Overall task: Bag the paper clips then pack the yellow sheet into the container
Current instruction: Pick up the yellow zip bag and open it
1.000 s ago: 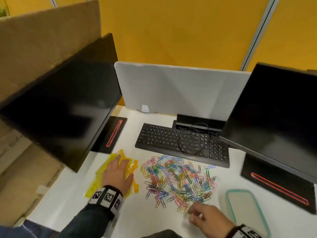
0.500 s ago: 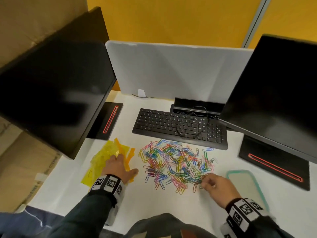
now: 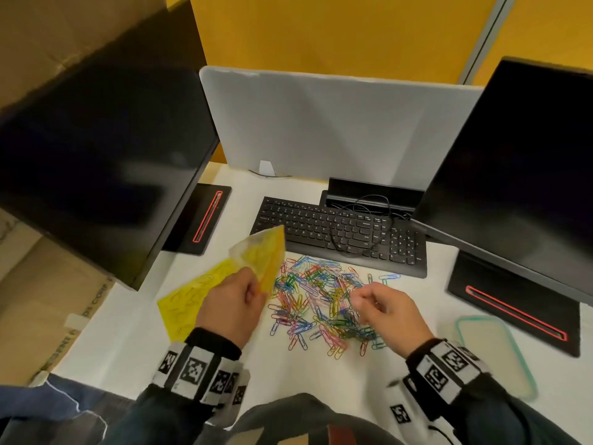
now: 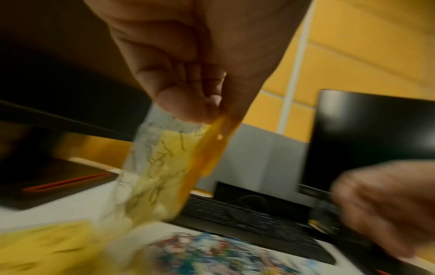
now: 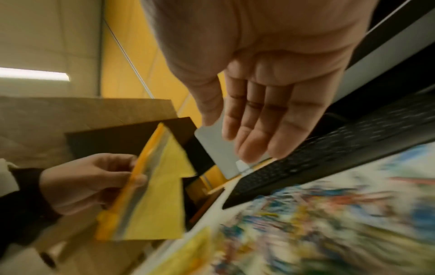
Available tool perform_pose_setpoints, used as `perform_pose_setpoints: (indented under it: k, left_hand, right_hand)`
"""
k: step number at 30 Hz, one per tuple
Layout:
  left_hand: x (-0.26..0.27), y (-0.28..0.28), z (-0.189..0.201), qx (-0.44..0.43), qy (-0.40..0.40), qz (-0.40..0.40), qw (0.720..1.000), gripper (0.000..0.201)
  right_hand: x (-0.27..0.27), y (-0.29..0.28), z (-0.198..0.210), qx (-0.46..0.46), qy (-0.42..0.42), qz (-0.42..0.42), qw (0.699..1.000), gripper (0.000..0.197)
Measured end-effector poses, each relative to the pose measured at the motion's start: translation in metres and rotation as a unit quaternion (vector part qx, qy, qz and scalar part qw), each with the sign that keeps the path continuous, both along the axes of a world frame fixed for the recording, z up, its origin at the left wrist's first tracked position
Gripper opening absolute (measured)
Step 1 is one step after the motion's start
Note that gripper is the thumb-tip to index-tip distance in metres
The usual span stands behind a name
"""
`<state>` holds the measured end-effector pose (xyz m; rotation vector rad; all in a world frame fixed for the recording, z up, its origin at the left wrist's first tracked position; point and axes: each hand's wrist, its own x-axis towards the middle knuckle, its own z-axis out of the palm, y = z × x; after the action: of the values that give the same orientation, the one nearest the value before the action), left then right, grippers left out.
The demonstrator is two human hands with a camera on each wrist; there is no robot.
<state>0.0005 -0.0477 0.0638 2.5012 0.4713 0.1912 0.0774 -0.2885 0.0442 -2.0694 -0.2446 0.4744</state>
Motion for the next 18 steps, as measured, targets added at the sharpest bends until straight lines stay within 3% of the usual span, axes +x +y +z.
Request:
perform_pose_setpoints:
  k: [1,4,7,13,16,18]
  left_hand:
    - [0.001,-0.013,0.003,0.012,0.007,-0.036,0.999,0.032]
    - [0.006,-0.040,0.001,0.012,0.001,-0.110,0.994,0.035]
    - [0.010,-0.049,0.000,-0.020,-0.027,-0.119,0.992,0.041]
    - [0.016,-0.034,0.000,-0.109,-0.112,-0.019,0.988,0.040]
    - [0.011,-0.035,0.000,-0.058,-0.113,-0.091,0.988,0.022]
    - [0.006,-0.040,-0.005,0.003,-0.080,-0.156,0.985,0.019]
  right_hand:
    - [-0.002,0.016,0.009,0.029,0.017,0.006,0.999,0.004]
    - [-0.007,0.053,0.023,0.082,0.052,0.001,0.995,0.030]
    - [-0.011,0.067,0.024,0.125,0.025,-0.019,0.992,0.030]
    - [0.000,0.046,-0.009,-0.010,-0.071,-0.060,0.996,0.027]
    - [0.001,0.039,-0.024,-0.052,-0.066,-0.029,0.996,0.022]
    - [0.003,0.037,-0.026,-0.024,-0.035,-0.014,0.999,0.022]
